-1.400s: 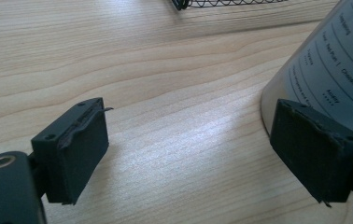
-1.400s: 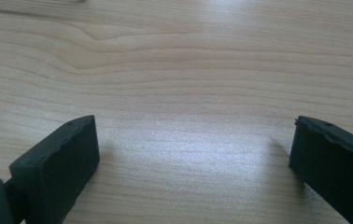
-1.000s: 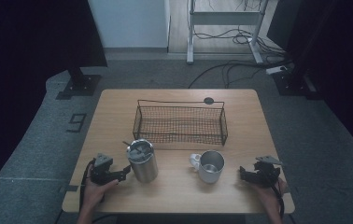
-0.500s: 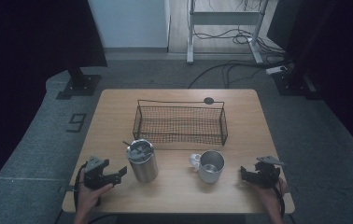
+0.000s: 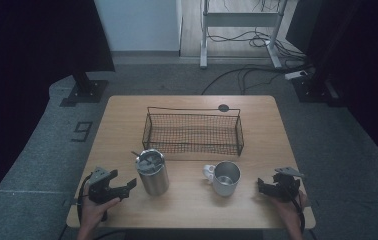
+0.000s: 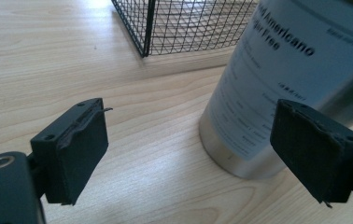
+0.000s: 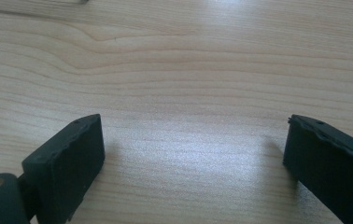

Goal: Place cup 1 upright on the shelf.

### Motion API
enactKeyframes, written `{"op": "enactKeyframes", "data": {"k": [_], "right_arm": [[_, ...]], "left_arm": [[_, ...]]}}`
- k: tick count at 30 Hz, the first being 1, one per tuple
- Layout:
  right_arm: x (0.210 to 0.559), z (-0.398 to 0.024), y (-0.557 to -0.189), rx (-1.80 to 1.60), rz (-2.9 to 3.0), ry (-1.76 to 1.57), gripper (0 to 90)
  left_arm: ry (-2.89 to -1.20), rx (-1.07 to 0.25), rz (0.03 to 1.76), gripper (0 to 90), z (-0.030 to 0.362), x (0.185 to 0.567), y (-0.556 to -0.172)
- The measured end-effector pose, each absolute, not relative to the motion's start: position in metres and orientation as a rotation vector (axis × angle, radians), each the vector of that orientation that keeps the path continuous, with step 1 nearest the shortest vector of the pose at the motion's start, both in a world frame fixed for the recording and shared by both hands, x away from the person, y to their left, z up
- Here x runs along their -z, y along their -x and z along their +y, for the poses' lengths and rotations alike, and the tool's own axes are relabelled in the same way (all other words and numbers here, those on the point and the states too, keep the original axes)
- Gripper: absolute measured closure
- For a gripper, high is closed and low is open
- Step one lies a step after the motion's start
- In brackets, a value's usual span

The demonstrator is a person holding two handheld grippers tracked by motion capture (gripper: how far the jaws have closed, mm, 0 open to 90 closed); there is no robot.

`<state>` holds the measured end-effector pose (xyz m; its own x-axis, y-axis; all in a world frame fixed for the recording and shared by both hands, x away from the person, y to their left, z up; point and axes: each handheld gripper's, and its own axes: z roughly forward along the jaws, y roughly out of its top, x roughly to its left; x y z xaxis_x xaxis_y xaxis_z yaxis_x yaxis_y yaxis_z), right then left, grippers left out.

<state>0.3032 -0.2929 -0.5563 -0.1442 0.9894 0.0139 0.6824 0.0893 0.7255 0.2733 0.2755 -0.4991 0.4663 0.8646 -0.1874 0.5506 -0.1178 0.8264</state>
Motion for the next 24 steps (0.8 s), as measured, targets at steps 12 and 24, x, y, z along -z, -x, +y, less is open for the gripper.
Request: {"op": "enactKeyframes", "data": {"k": [12, 24], "right_arm": [[0.556, -0.293, -0.303, -0.823, 1.882, -1.641, 5.4], [0.556, -0.294, -0.303, -0.823, 1.875, -1.645, 6.2]], "left_arm": [[-1.797, -0.427, 1.153, 11.7, 0.272, 0.489, -0.268], [-1.801, -0.426, 1.093, 11.0, 0.266, 0.479, -0.262]]}}
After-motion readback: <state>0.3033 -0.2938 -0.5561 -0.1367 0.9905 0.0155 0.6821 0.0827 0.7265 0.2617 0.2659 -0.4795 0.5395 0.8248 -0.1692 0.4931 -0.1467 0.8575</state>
